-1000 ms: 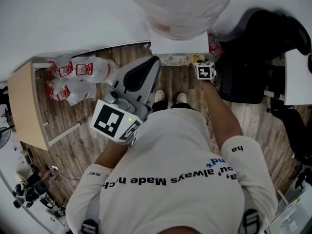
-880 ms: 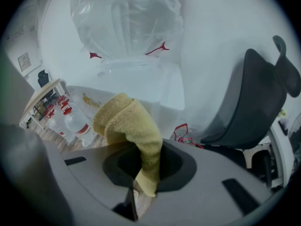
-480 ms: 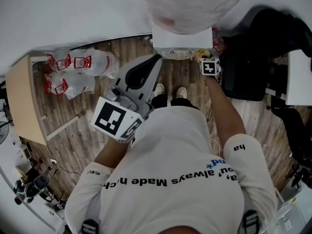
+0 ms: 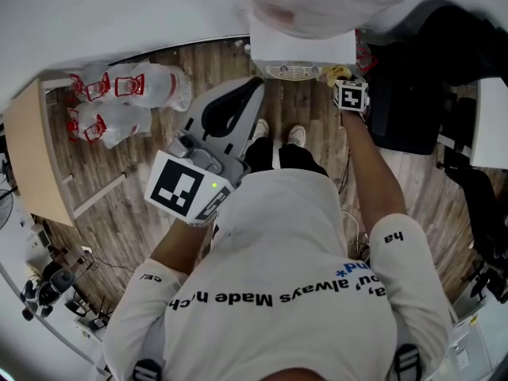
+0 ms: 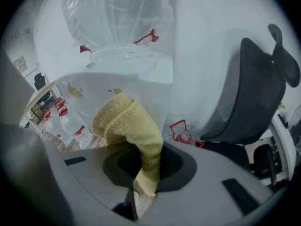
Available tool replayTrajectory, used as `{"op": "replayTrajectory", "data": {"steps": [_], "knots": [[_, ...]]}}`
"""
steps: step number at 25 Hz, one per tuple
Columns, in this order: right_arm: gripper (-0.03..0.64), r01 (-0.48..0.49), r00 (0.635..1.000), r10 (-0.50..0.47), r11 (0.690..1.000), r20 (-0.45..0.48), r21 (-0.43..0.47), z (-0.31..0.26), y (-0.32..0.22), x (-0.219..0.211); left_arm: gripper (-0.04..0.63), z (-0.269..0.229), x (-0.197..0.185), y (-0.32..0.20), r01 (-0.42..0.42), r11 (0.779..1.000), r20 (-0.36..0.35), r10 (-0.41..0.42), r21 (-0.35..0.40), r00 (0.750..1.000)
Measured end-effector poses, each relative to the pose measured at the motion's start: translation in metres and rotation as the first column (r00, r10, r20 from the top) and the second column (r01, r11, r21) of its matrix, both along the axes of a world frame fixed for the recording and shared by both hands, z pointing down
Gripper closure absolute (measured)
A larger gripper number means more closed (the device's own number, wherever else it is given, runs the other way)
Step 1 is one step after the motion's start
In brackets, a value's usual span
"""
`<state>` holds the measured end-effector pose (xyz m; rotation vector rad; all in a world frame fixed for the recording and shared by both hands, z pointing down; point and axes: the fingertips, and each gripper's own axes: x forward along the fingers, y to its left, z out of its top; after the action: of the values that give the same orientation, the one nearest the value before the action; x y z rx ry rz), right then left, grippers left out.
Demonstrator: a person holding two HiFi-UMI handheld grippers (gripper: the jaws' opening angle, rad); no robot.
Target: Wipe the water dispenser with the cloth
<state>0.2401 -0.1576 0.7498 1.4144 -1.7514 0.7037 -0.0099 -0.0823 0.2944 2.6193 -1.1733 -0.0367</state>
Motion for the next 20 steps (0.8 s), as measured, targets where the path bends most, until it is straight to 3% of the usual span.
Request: {"op": "replayTrajectory", "data": {"steps": [20], "knots": [[0.554, 0.001, 1.000, -0.001, 1.000, -0.008, 0.000, 0.020, -0.004, -0.003, 0.576, 0.043, -0.008, -0.001, -0.001, 1.000, -0.008, 0.001, -0.029, 1.000]]}}
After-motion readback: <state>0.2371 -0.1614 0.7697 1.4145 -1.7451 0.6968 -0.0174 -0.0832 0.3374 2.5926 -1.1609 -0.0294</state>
